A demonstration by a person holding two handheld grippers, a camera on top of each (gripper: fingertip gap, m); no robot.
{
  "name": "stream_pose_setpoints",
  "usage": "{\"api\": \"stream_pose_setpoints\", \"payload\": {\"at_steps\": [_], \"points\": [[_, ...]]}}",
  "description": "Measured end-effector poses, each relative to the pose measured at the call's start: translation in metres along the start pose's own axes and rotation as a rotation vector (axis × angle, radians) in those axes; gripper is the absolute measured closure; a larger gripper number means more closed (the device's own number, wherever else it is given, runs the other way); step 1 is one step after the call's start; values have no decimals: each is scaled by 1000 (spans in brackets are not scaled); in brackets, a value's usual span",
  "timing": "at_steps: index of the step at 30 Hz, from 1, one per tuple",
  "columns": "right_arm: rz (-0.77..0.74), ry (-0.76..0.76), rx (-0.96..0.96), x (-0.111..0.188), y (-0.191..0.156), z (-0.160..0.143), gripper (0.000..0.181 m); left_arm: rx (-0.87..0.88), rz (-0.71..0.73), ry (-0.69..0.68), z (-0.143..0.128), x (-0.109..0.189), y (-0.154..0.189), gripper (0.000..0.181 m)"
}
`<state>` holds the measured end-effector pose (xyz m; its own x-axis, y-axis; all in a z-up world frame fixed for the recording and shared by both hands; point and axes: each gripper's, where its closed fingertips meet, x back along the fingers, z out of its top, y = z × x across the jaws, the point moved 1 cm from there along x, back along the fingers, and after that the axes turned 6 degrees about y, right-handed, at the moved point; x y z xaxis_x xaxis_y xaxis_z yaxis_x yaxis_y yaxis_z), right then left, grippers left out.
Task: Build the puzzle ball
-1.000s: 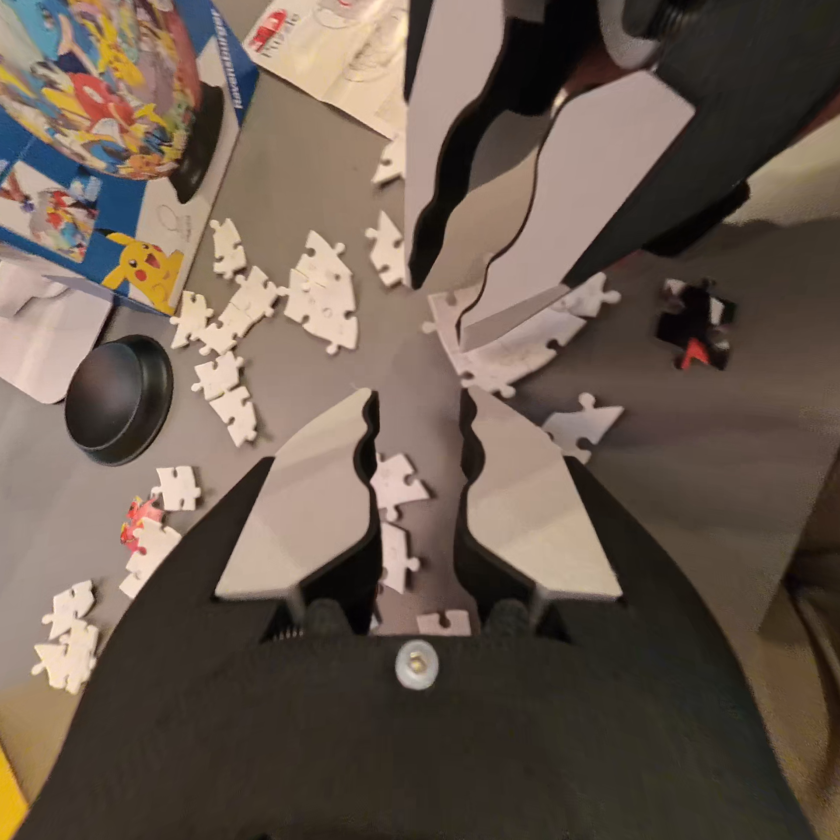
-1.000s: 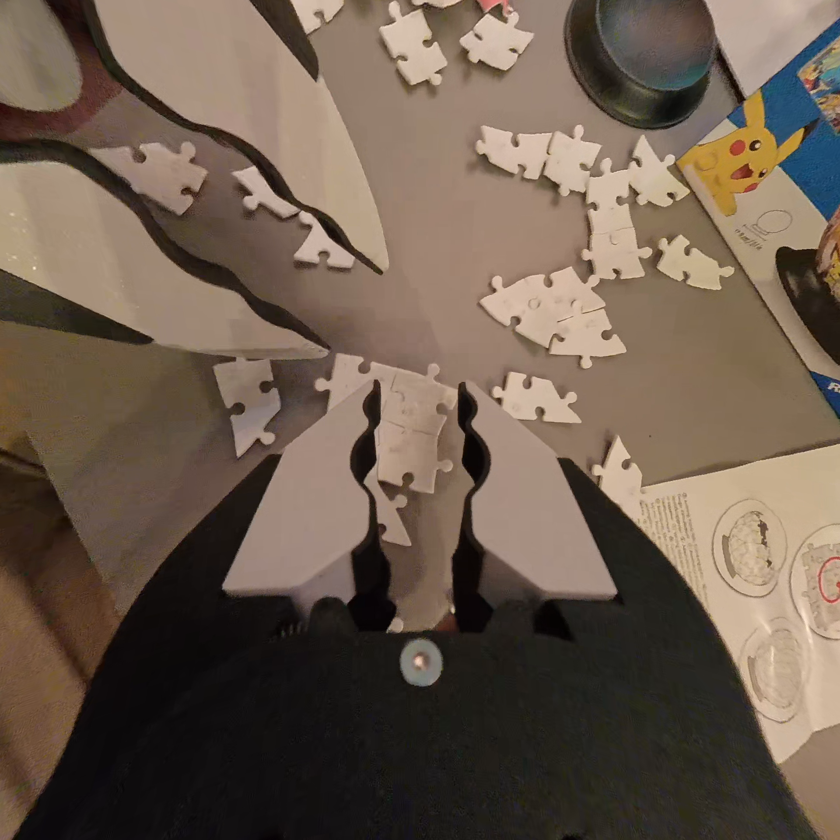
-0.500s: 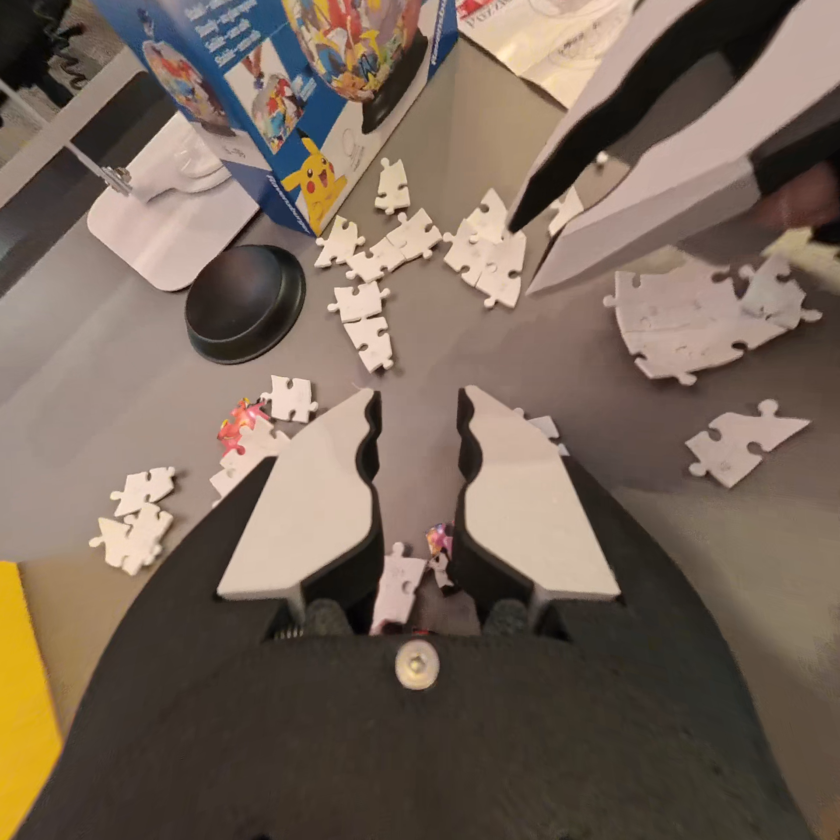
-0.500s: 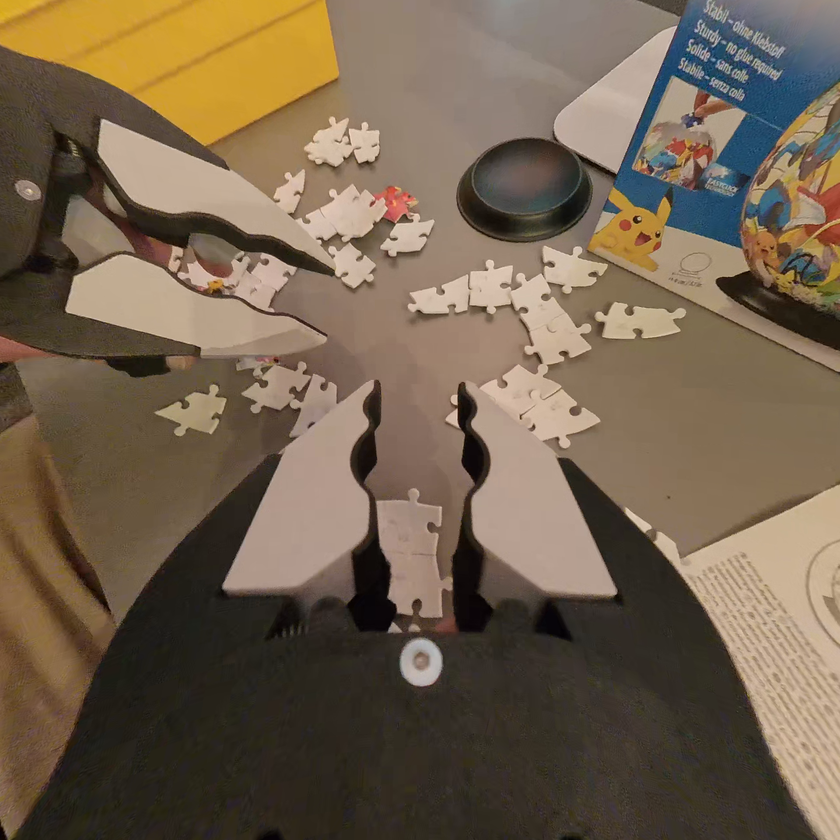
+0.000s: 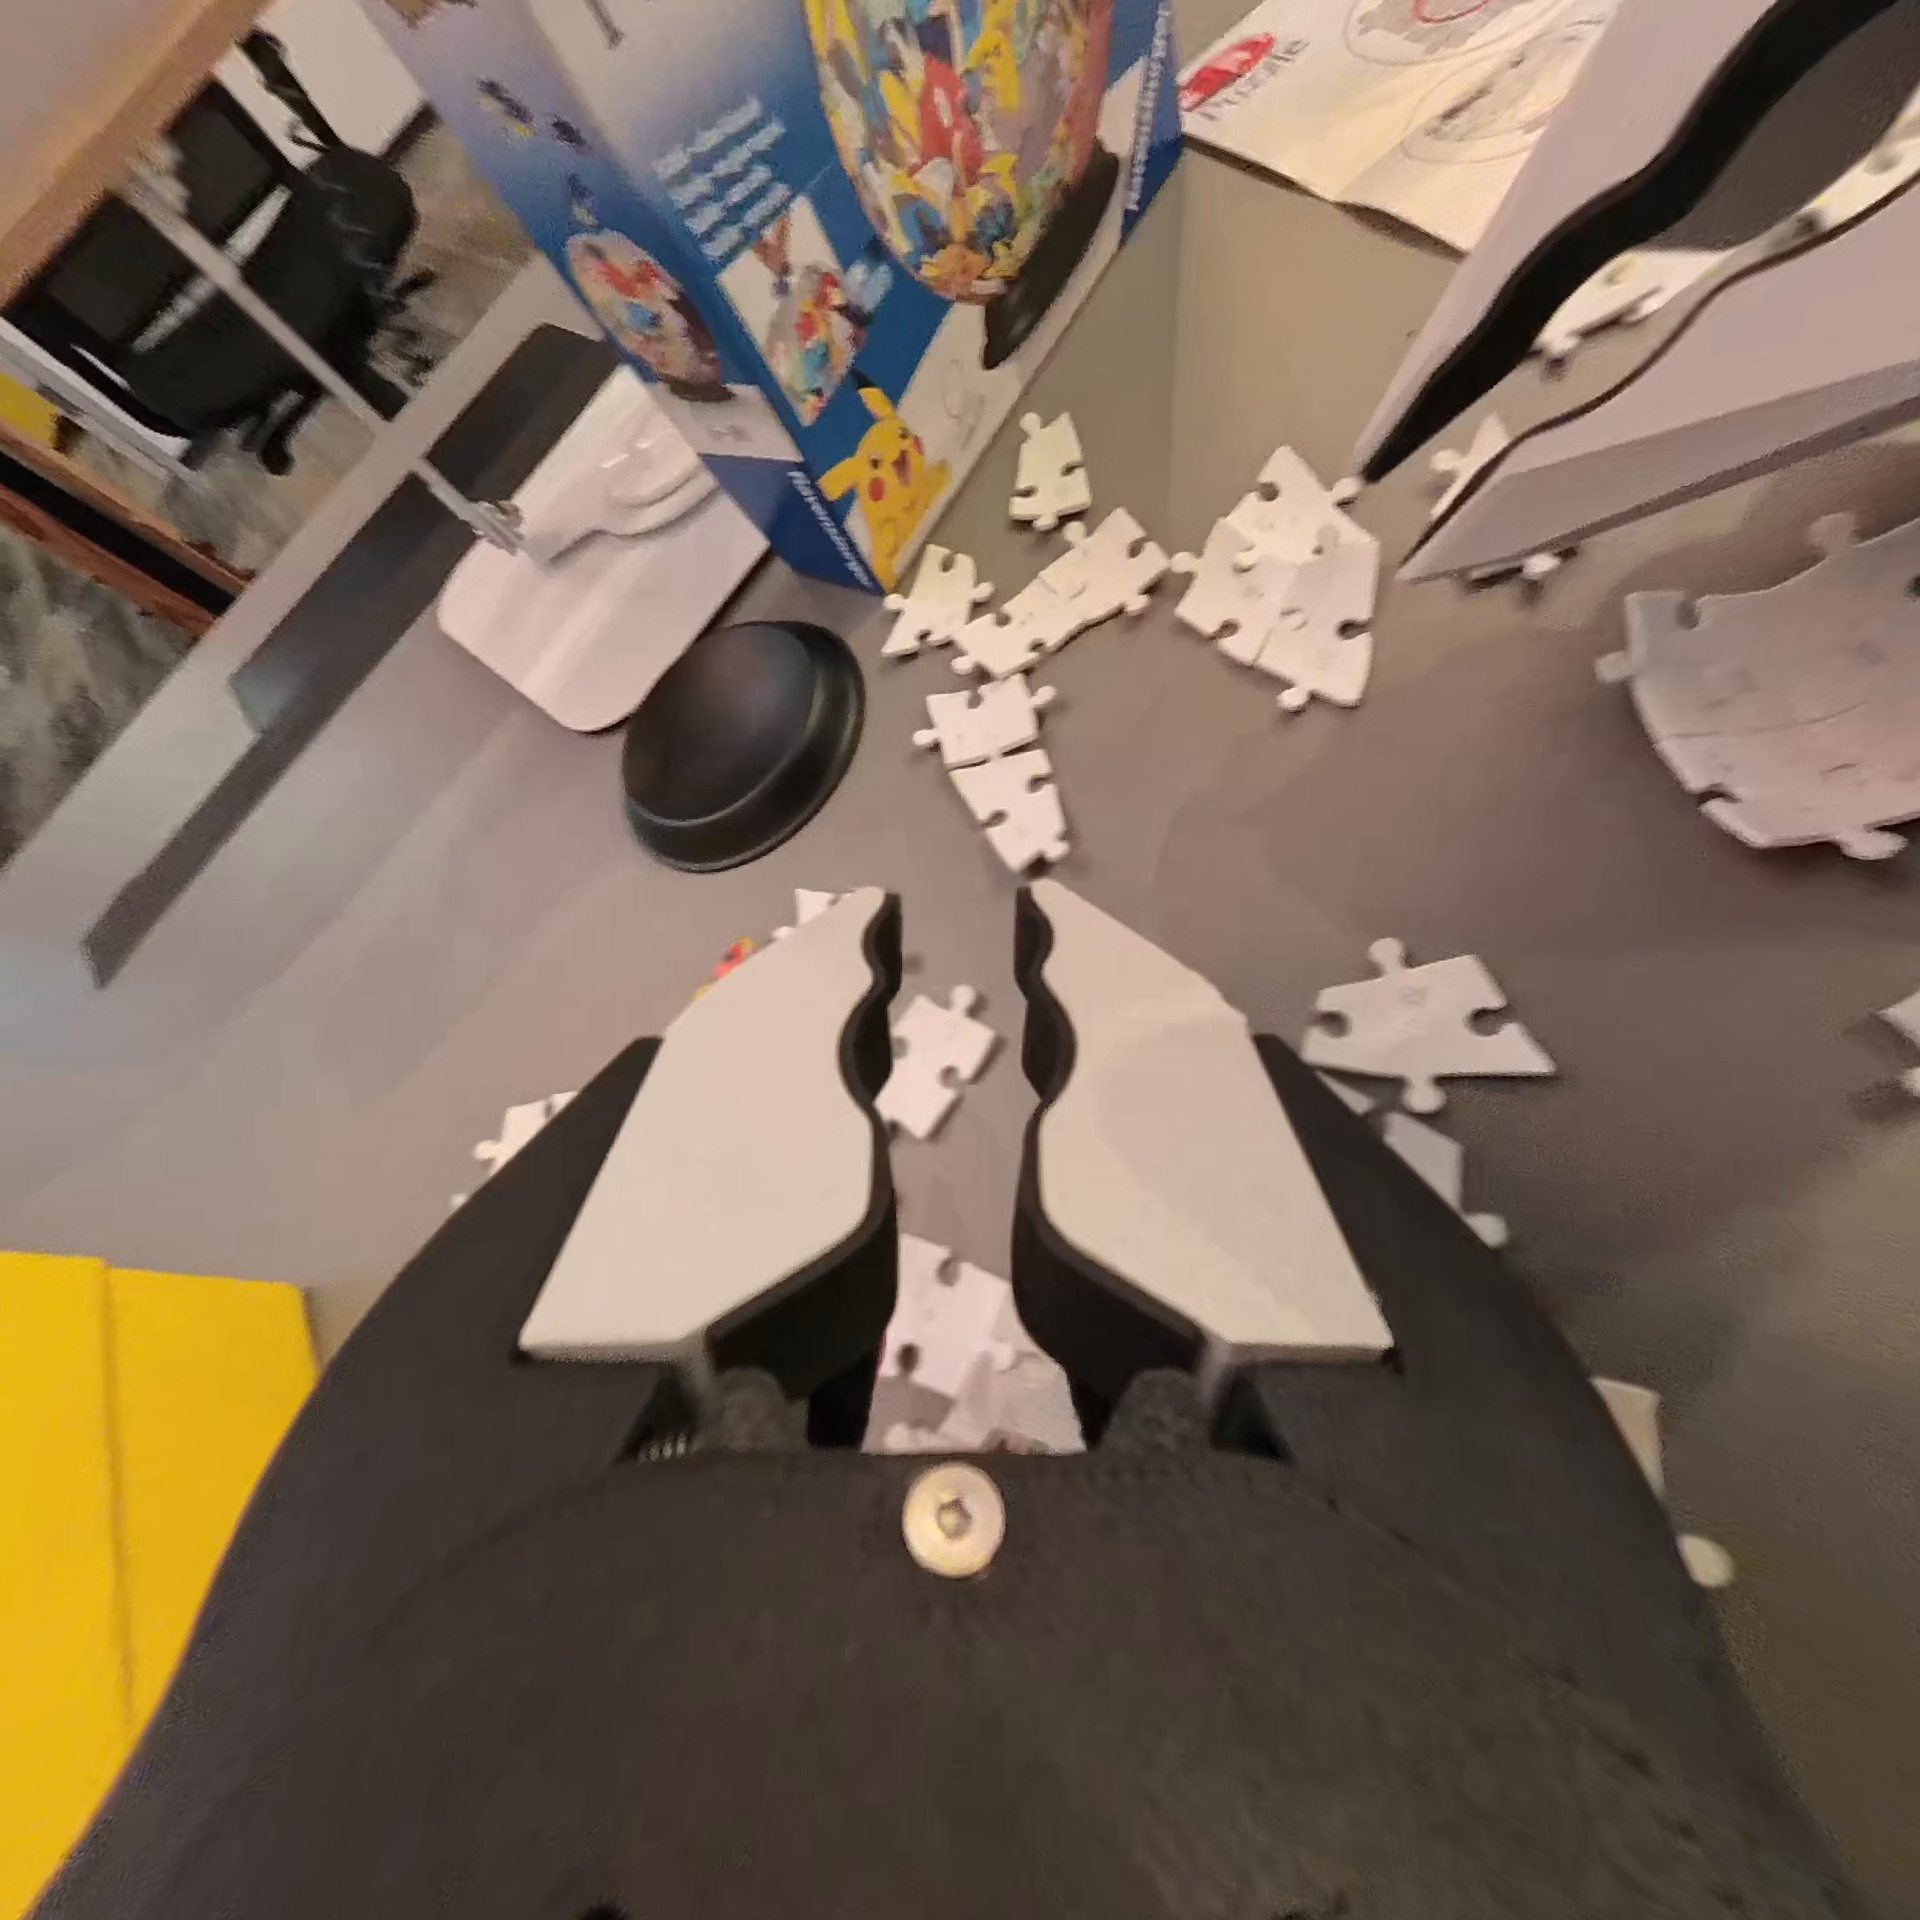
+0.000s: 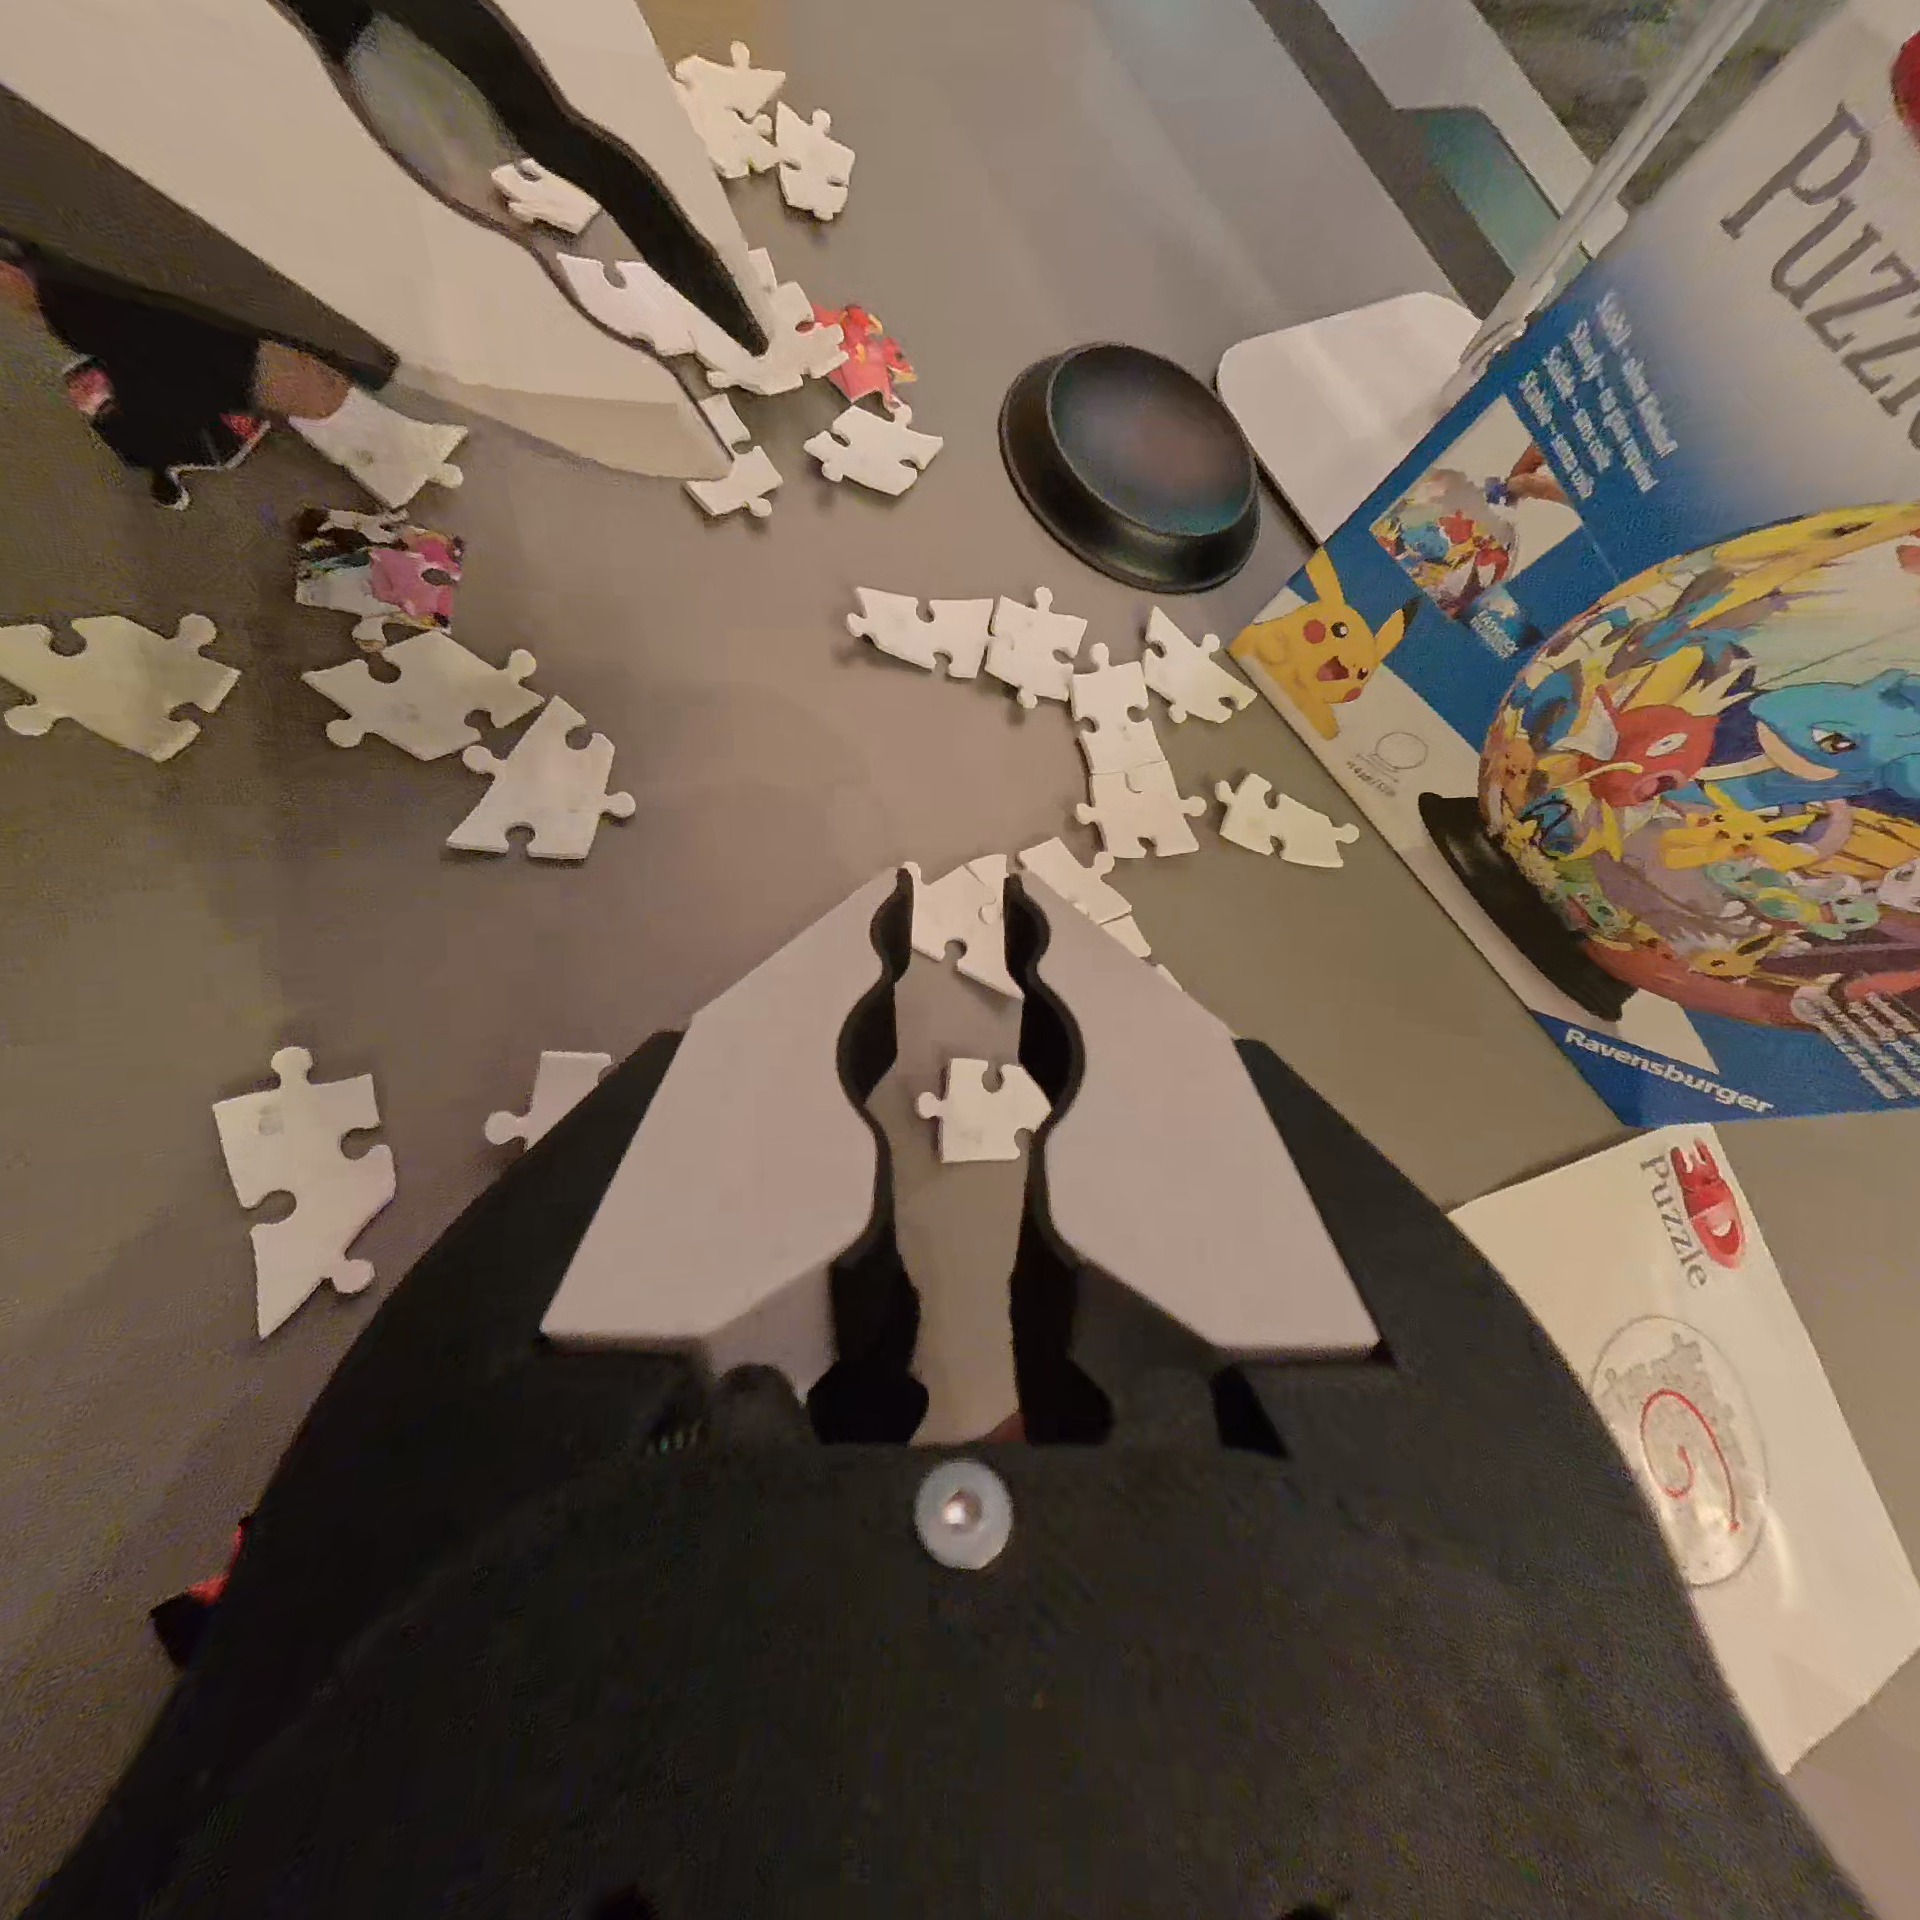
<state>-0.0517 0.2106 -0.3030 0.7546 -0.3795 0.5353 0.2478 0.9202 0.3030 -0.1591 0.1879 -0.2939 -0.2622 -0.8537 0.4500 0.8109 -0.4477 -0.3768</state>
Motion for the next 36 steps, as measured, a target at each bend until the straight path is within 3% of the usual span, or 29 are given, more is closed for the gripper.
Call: {"api": "stream_pose_setpoints", "payload": {"at_steps": [4, 11, 20, 23, 27, 36], "points": [[-27, 18, -24, 5, 6, 2, 163, -23, 63, 10, -6, 5, -16, 160], [-46, -4, -10, 23, -8, -11, 157, -52, 17, 16, -8, 23, 9, 156], [17, 91, 80, 46, -58, 25, 153, -92, -3, 37, 0, 64, 35, 149], [16, 102, 92, 44, -59, 33, 152, -127, 27, 7, -8, 77, 34, 149], [17, 80, 56, 37, -52, 34, 142, -63, 51, 10, -14, 95, 28, 150], [92, 97, -7, 3, -47, 46, 137, 155, 68, -10, -55, 122, 18, 143]]}}
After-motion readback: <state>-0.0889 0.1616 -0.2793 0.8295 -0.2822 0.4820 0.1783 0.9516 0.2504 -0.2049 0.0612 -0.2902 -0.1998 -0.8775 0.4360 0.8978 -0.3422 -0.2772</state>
